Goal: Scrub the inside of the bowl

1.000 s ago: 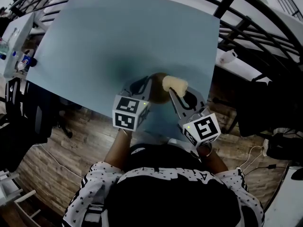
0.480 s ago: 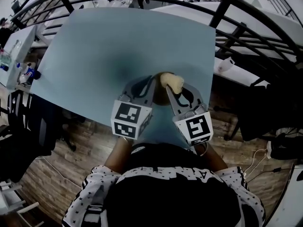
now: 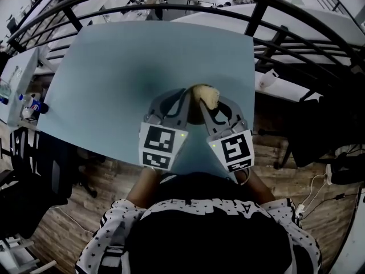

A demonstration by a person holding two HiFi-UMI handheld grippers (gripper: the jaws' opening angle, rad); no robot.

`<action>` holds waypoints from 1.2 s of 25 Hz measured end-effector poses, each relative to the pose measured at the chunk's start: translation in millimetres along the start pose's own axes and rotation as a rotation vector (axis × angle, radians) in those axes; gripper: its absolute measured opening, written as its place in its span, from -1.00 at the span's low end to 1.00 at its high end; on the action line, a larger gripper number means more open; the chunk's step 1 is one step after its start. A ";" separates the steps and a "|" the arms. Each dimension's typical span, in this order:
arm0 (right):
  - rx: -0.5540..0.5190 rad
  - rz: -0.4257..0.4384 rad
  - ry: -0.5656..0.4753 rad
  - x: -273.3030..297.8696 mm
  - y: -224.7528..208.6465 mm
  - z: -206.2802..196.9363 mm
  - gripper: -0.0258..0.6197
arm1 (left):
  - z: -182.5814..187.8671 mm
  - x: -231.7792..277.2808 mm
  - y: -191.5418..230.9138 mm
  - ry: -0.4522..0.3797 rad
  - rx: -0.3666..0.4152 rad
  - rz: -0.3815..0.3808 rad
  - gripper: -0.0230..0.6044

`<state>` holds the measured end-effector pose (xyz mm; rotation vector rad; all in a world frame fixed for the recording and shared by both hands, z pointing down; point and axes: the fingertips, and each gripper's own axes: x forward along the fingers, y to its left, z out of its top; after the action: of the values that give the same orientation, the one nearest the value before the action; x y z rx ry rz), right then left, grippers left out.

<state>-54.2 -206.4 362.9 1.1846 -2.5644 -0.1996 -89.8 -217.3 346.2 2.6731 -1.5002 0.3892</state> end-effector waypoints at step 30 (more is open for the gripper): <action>-0.116 0.112 0.029 2.1 10.5 6.3 -0.73 | 15.4 10.1 -10.7 -0.064 0.004 -0.072 -0.85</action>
<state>-65.1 -201.2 360.1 0.9923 -2.5469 -0.2992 -72.8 -222.6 334.6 2.7585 -1.4151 0.3060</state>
